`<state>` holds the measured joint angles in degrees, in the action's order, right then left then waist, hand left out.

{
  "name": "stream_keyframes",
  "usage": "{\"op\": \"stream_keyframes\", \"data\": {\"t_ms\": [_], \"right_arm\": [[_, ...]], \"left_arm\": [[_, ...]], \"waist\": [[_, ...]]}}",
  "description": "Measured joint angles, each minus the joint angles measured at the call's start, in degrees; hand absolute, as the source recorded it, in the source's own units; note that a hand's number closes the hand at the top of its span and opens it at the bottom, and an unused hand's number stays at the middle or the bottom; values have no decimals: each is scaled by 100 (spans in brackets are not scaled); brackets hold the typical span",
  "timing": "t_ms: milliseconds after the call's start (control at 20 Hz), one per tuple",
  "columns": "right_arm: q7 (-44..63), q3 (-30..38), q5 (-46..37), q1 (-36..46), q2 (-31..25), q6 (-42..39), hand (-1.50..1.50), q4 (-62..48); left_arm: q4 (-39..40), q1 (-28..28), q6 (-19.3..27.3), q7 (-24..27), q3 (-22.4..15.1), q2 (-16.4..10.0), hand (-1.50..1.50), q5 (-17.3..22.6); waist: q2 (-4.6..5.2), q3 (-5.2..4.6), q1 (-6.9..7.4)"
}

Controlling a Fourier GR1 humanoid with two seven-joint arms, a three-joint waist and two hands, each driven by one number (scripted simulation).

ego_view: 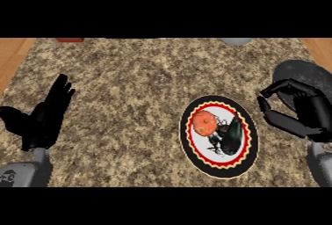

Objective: Pick the squash from the plate and place it in the pan

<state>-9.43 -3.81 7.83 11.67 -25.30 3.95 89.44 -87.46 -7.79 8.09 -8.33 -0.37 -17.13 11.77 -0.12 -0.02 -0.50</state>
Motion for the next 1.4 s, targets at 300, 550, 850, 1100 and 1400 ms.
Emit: {"op": "stream_keyframes", "data": {"t_ms": [300, 550, 850, 1100, 1400], "right_arm": [[-470, -2, -861, -1075, -400, 213, -150, 306], [-159, -4, -1320, -981, -880, -77, -150, 665], [967, -480, -1988, -159, -1256, -640, -150, 775], [1919, -1094, -2594, 629, -1208, -1178, -150, 623], [2842, -1735, -2678, 1295, -1170, -2426, -150, 252]], "left_arm": [[-22, -177, 43, -159, 61, 100, 0, 48], [-236, -165, 198, -329, -59, 264, 0, -90], [-185, -284, 93, -365, 31, 233, 0, -53], [-238, -222, 55, -352, 10, 274, 0, -84], [-236, -214, 10, -352, 24, 297, 0, -83]], "waist": [[-1, 2, -23], [1, 2, 26], [14, -5, 101], [18, -6, 146], [22, -8, 172]]}}
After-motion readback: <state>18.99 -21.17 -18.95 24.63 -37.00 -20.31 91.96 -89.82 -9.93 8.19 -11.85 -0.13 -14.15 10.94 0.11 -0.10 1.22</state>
